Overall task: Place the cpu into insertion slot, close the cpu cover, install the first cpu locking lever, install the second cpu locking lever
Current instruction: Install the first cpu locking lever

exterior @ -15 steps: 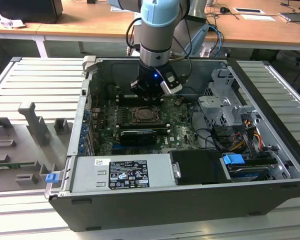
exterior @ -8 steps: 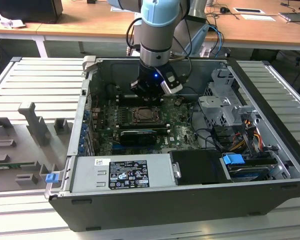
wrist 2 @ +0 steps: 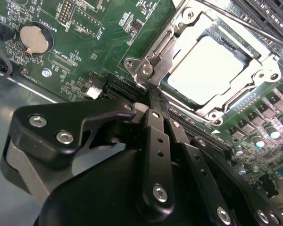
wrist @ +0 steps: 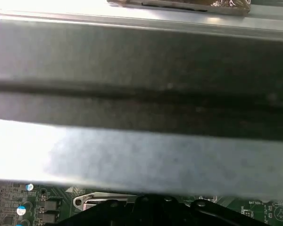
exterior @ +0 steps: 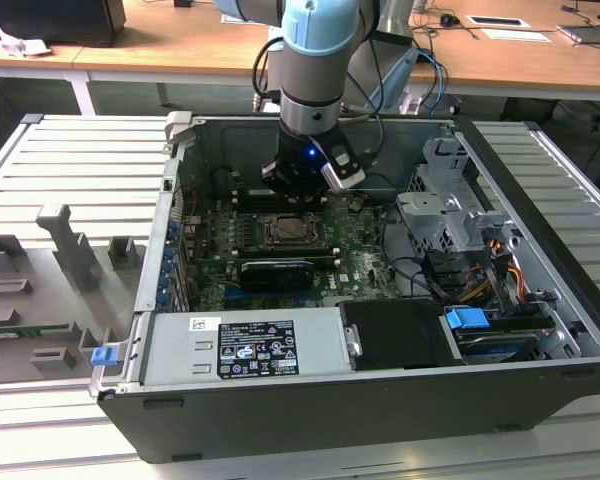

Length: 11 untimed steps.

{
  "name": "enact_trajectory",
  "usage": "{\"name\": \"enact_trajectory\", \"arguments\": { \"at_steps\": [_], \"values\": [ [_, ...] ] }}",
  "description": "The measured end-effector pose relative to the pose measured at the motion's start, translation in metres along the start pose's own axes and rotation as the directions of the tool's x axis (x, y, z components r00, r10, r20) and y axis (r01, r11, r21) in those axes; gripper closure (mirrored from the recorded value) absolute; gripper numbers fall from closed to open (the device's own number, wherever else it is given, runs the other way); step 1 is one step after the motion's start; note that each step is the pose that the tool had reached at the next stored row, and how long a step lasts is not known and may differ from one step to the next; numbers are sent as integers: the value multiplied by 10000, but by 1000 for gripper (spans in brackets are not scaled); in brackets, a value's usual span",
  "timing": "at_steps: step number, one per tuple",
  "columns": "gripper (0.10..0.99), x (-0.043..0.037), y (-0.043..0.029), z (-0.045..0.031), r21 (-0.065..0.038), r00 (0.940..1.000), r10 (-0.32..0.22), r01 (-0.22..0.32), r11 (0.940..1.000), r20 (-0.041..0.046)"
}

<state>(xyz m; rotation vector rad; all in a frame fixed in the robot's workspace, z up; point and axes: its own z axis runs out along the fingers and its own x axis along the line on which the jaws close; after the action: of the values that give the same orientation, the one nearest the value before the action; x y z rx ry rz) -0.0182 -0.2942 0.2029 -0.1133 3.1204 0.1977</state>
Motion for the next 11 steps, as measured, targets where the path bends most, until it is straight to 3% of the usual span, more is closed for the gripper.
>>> {"name": "enact_trajectory", "arguments": {
  "at_steps": [3, 11],
  "values": [
    [980, -1, 8, -65, 2, 10000, 0, 0, 10000, -3],
    [980, 2, -34, -76, 2, 10000, 0, 0, 10000, -3]
  ]
}}
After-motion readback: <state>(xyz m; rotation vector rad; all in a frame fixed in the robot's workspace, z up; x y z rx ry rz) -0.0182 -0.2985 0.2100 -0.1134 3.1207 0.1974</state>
